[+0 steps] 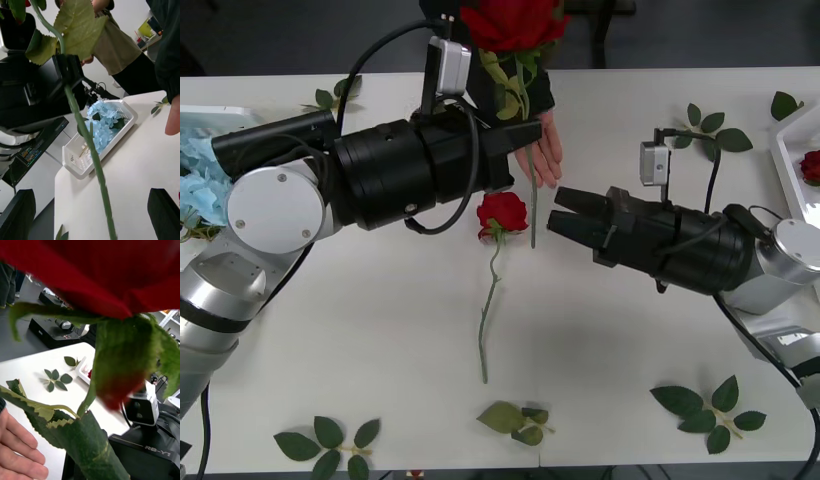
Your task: Place the red flowers into the right box and the blue flowers into the left box. If a person shows an open palm, hand one flower to the person first, then continue sorting.
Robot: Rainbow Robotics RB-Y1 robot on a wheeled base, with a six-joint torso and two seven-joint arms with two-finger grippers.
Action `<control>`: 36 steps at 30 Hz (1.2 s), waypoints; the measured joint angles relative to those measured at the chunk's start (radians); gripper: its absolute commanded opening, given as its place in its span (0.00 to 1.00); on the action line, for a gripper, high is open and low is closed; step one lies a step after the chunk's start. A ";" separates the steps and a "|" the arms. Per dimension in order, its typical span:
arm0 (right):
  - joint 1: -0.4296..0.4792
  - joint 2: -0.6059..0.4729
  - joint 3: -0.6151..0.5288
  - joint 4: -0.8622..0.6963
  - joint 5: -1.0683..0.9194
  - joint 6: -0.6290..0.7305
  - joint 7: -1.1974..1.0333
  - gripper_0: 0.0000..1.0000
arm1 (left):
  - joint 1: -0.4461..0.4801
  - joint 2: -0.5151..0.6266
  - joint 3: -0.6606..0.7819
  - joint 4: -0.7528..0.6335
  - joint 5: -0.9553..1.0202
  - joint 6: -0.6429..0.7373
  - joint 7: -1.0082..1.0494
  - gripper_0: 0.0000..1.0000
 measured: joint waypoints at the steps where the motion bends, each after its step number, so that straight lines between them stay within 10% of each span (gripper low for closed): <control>1: -0.008 0.007 0.000 0.000 0.018 -0.013 0.000 0.87 | 0.000 0.000 -0.005 0.003 0.000 0.000 0.000 0.00; 5: -0.039 0.025 0.001 0.001 0.051 -0.056 0.000 0.84 | 0.000 0.000 -0.012 0.007 0.000 -0.001 0.000 0.00; 12: -0.082 0.031 0.044 0.001 0.015 -0.143 0.000 0.25 | 0.000 0.000 -0.013 0.009 0.002 -0.002 0.000 0.00; 18: -0.099 0.031 0.068 0.001 0.013 -0.143 0.000 0.00 | 0.000 0.000 -0.013 0.011 0.003 -0.003 0.000 0.00; 27: -0.100 0.031 0.086 0.001 0.012 -0.137 0.000 0.00 | 0.000 0.000 -0.013 0.023 0.003 -0.008 0.000 0.01; 28: -0.100 0.030 0.086 0.001 0.012 -0.137 0.000 0.00 | 0.000 0.000 -0.013 0.023 0.003 -0.008 0.000 0.13; 31: -0.100 0.030 0.086 0.001 0.004 -0.137 0.000 0.00 | 0.000 0.000 -0.013 0.024 0.004 -0.013 0.000 1.00; 36: -0.107 0.014 0.077 0.001 -0.010 -0.141 0.000 0.00 | 0.000 0.000 -0.039 0.023 0.022 -0.096 0.000 1.00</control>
